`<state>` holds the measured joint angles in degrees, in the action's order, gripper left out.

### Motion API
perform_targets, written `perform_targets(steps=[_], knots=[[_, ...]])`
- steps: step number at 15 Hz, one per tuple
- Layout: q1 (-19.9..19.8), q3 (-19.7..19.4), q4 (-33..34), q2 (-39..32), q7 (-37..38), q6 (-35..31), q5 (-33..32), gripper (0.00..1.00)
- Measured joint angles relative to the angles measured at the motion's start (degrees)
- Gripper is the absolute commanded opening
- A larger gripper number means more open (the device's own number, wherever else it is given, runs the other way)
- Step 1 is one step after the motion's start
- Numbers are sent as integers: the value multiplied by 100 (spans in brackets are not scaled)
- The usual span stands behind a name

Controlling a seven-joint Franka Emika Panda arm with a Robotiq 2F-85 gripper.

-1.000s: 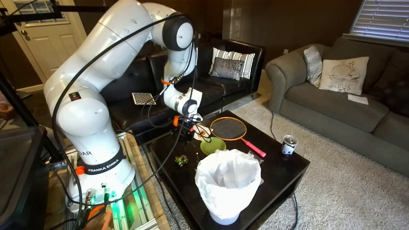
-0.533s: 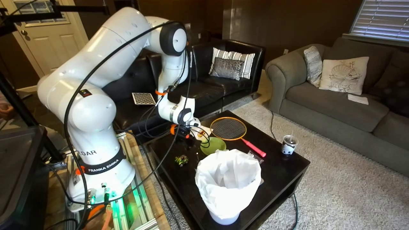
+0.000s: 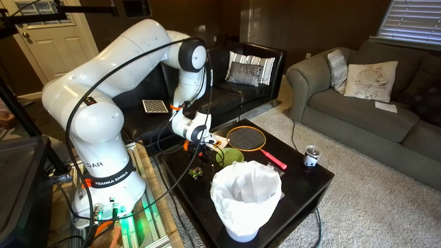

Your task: Move the toy on the table

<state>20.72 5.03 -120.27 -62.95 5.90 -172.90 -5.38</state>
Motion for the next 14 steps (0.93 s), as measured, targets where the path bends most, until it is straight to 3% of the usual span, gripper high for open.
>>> perform_targets(steps=[14], knots=[[-139, 160, 531, -701, 470, -58, 619, 100]])
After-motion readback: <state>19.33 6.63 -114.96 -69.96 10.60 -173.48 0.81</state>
